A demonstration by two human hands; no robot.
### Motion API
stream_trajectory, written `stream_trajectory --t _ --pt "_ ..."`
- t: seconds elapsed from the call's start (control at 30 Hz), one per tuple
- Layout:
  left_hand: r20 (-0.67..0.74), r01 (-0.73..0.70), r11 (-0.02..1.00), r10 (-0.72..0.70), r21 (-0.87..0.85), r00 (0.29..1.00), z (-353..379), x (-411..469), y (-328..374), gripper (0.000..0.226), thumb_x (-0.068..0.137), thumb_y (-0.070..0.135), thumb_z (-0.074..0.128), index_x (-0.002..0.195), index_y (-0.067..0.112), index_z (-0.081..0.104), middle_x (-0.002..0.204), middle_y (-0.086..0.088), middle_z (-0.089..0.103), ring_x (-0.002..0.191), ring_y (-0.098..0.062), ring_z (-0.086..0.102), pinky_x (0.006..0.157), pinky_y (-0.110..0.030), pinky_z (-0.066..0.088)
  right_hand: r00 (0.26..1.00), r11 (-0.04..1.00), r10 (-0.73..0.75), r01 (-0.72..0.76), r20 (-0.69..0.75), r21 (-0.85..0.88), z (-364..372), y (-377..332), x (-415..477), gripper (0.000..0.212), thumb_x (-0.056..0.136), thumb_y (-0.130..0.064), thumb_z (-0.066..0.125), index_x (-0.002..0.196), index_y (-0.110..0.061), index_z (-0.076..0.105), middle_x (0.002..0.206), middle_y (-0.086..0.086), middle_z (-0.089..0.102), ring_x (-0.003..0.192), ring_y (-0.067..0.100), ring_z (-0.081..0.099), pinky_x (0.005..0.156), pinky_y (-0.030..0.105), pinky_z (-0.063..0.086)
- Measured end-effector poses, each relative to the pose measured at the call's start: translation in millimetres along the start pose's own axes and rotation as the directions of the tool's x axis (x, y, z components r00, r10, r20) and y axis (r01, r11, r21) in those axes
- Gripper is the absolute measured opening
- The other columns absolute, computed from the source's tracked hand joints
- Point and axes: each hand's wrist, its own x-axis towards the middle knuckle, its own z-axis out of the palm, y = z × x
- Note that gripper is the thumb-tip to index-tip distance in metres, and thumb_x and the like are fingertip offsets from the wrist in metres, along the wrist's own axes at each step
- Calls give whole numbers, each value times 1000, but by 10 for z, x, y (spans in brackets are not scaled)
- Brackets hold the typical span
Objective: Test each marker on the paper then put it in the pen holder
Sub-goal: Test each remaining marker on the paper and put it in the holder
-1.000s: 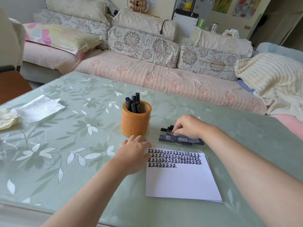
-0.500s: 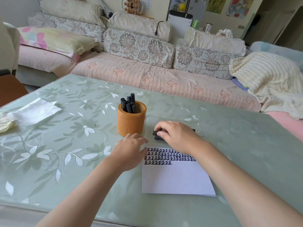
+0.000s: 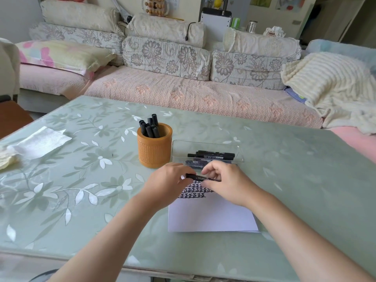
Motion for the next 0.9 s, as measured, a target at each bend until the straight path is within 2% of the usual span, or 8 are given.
stream_trajectory --t 0.17,0.33,0.4,0.53,0.6,0.7,0.8,0.9 --pt "-48 40 999 -39 23 998 -61 60 -73 16 92 28 58 104 30 69 90 17 63 82 -2 55 69 -27 50 997 998 54 -52 -64 21 -117 168 21 19 80 -25 77 91 -33 64 78 -13 63 70 -2 56 67 16 41" --pt "-25 35 999 -35 23 999 9 64 -61 12 91 31 59 98 31 70 88 16 61 83 -5 55 70 -32 51 986 881 142 -88 -83 466 -181 155 29 12 80 -6 78 86 -14 71 57 -8 63 46 12 48 45 21 40" --pt "13 11 1000 -11 12 1000 65 70 4 10 90 35 62 93 34 71 86 17 58 81 -4 54 68 -31 50 986 780 138 -51 -92 623 -184 136 34 6 83 -4 74 87 -8 71 64 1 61 52 16 48 50 22 42" --pt "108 -70 998 68 8 992 218 78 190 15 88 48 59 87 36 69 85 15 56 77 -2 50 66 -28 46 992 684 119 -45 -50 728 -121 105 40 7 96 -14 60 95 -8 64 89 12 71 78 22 67 75 37 56" --pt "83 -69 996 64 56 994 254 102 260 28 90 55 49 87 36 68 89 14 56 79 -4 52 64 -28 44 992 750 102 -24 -80 661 -112 121 48 10 101 -16 51 97 -10 59 86 9 73 76 22 69 81 40 55" --pt "-73 23 999 -20 43 997 211 198 255 38 95 53 40 92 29 68 91 12 55 77 -8 55 62 -28 46 992 939 23 20 -122 343 -143 246 68 13 100 -22 50 95 -28 61 66 -2 63 59 17 57 69 43 51" --pt "-207 45 999 -49 -23 977 166 276 188 19 96 38 50 103 26 64 95 12 58 78 -3 57 66 -26 49 996 989 11 1 -83 145 -175 371 43 15 99 -34 52 95 -45 59 71 -7 62 62 15 54 67 36 47" --pt "-163 -62 998 58 -18 985 174 262 202 30 95 31 54 124 26 56 109 11 58 94 -5 58 76 -21 47 1000 1000 23 -24 18 19 -195 373 -13 15 100 -37 48 99 -35 63 64 -13 56 61 5 49 59 26 38"
